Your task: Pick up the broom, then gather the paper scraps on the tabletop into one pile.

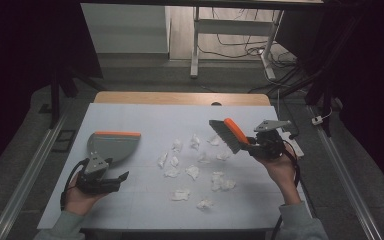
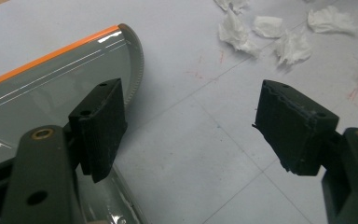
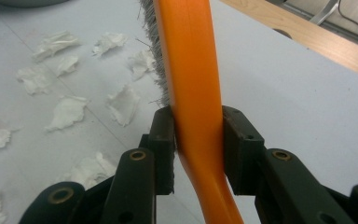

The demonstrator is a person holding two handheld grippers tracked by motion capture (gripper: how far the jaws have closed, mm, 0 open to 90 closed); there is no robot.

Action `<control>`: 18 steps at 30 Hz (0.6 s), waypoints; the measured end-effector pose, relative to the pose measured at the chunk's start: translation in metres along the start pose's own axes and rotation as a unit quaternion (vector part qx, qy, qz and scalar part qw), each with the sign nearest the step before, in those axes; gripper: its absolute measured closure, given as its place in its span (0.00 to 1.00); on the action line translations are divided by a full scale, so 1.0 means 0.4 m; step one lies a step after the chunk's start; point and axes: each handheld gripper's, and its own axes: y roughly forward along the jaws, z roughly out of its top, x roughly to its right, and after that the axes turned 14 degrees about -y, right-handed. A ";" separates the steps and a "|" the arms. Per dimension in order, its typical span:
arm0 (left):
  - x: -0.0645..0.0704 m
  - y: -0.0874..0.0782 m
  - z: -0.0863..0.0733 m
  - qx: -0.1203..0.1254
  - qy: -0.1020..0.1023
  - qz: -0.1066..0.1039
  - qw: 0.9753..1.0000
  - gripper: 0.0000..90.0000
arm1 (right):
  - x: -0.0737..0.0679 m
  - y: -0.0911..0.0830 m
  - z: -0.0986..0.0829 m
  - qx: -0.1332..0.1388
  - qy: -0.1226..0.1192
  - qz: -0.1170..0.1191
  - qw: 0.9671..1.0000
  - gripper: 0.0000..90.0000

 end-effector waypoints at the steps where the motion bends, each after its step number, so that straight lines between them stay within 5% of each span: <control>1: -0.001 0.000 -0.001 0.000 -0.001 -0.002 1.000 0.28 | -0.001 0.002 0.001 -0.001 -0.001 0.001 1.000 0.74; 11: -0.020 0.007 0.006 0.002 -0.016 -0.004 1.000 0.28 | 0.042 0.049 0.018 -0.011 0.012 -0.004 1.000 0.74; 18: -0.029 0.001 0.004 0.011 -0.018 -0.005 1.000 0.28 | 0.121 0.129 0.059 -0.090 0.014 -0.020 0.996 0.74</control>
